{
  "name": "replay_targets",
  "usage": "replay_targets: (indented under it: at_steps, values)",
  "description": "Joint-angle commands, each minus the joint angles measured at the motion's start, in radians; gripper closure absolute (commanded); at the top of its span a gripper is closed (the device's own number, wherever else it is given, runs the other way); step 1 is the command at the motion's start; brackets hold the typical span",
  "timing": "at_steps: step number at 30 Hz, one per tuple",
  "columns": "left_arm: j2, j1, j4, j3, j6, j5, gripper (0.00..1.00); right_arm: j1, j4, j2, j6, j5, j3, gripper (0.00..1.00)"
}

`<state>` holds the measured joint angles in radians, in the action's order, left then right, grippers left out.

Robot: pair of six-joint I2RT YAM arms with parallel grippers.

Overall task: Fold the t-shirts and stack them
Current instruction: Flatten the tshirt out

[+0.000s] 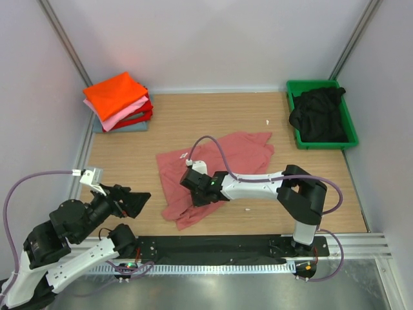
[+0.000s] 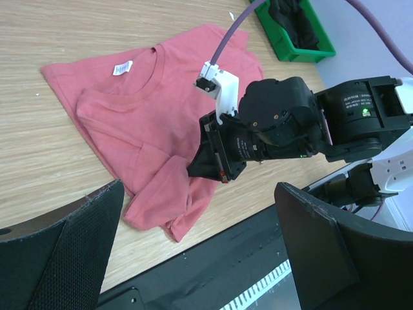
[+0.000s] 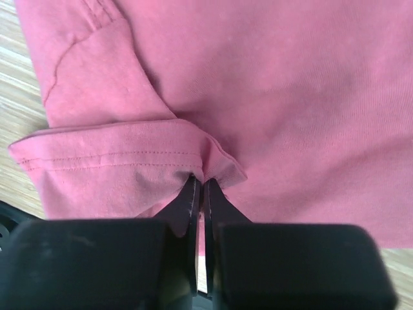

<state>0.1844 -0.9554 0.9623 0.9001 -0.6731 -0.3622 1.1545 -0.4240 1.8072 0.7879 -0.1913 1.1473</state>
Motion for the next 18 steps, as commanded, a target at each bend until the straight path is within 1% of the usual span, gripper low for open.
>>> replay_targets:
  at_steps: [1, 3, 6, 7, 8, 9, 10, 11, 12, 13, 14, 15, 16, 17, 18]
  values:
    - [0.000, -0.003, -0.025, -0.003, -0.006, -0.024, 0.00, 0.001, -0.022, -0.022, -0.010, -0.033, 0.057, 0.99]
    - [0.004, -0.003, -0.023, -0.003, -0.009, -0.029, 0.00, 0.001, -0.065, -0.032, -0.013, -0.063, 0.083, 0.98]
    - [0.020, -0.003, -0.017, 0.000, -0.017, -0.049, 0.00, 0.001, -0.198, -0.091, -0.042, -0.120, 0.175, 0.99]
    - [0.045, -0.003, -0.007, 0.008, -0.019, -0.058, 0.00, 0.001, -0.293, -0.112, -0.052, -0.184, 0.246, 0.99]
    - [0.064, -0.003, 0.004, 0.017, -0.020, -0.082, 0.00, 0.001, -0.349, -0.161, -0.059, -0.227, 0.288, 0.99]
    - [0.088, -0.003, 0.013, 0.043, -0.020, -0.096, 0.00, 0.001, -0.468, -0.187, -0.073, -0.272, 0.381, 0.99]
    - [0.136, -0.003, 0.044, 0.057, -0.026, -0.119, 0.01, 0.001, -0.534, -0.212, -0.072, -0.393, 0.431, 0.99]
    - [0.168, -0.003, 0.059, 0.077, -0.032, -0.168, 0.01, 0.001, -0.603, -0.271, -0.064, -0.460, 0.477, 0.99]
    - [0.196, -0.003, 0.076, 0.092, -0.039, -0.193, 0.01, 0.001, -0.674, -0.301, -0.049, -0.538, 0.523, 0.99]
    - [0.222, -0.003, 0.093, 0.118, -0.046, -0.211, 0.01, 0.002, -0.816, -0.339, 0.011, -0.606, 0.598, 0.99]
    - [0.278, -0.003, 0.093, 0.128, -0.046, -0.222, 0.01, 0.001, -0.884, -0.376, 0.048, -0.722, 0.626, 0.99]
    - [0.302, -0.003, 0.089, 0.134, -0.046, -0.234, 0.01, 0.001, -0.945, -0.457, 0.086, -0.768, 0.643, 0.99]
    - [0.329, -0.003, 0.069, 0.140, -0.045, -0.238, 0.01, 0.001, -1.073, -0.500, 0.196, -0.808, 0.664, 0.99]
    - [0.369, -0.003, 0.056, 0.138, -0.048, -0.238, 0.01, -0.001, -1.085, -0.550, 0.192, -0.839, 0.646, 0.99]
    - [0.391, -0.003, 0.043, 0.137, -0.051, -0.239, 0.01, -0.003, -1.082, -0.678, 0.220, -0.843, 0.616, 0.99]
